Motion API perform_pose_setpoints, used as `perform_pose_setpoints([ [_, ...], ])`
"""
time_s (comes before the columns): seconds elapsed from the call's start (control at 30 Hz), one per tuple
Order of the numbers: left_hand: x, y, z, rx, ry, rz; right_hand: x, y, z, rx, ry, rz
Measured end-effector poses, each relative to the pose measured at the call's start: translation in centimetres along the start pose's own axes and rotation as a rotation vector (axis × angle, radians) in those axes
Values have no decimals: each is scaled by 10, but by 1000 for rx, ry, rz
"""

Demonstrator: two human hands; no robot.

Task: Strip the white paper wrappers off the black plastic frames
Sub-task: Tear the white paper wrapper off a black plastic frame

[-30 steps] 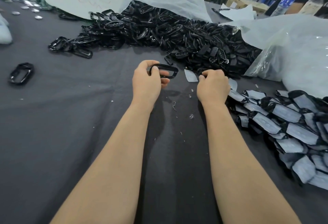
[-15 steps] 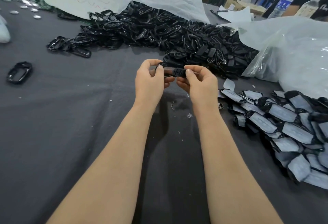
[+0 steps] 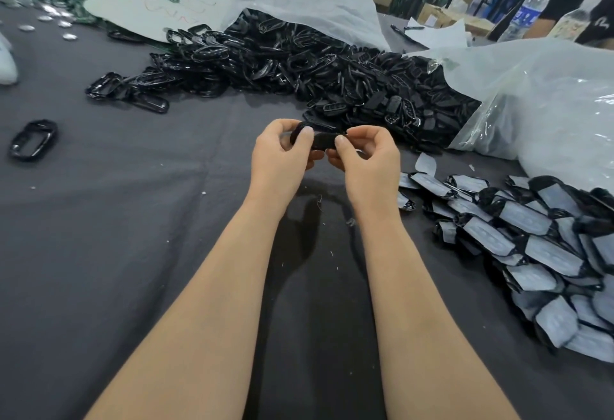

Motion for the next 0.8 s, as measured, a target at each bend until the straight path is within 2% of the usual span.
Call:
perform_pose_setpoints([
  [0.1, 2, 2, 1, 54, 52, -64, 0, 2, 2, -23, -15, 58],
  [0.27, 2, 1, 0, 53, 89, -70, -1, 3, 1, -50, -57, 183],
  [0.5, 3, -1, -1, -4, 34, 25, -5, 4, -2, 60, 71, -42],
  [0.6, 5, -1, -2, -16, 0, 49, -4, 4, -2, 41, 27, -16],
  [0.8, 5, 3, 0, 23, 24, -66, -4, 3, -1, -44, 23, 75],
])
Point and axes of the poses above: each hand's wrist, its own z-axis away from the middle knuckle, its own y-axis out of the palm, x = y × z, the point moved 3 cm from there along -z, towards the middle knuckle, and after that the axes turned 3 degrees about z, right-handed, at the moved point
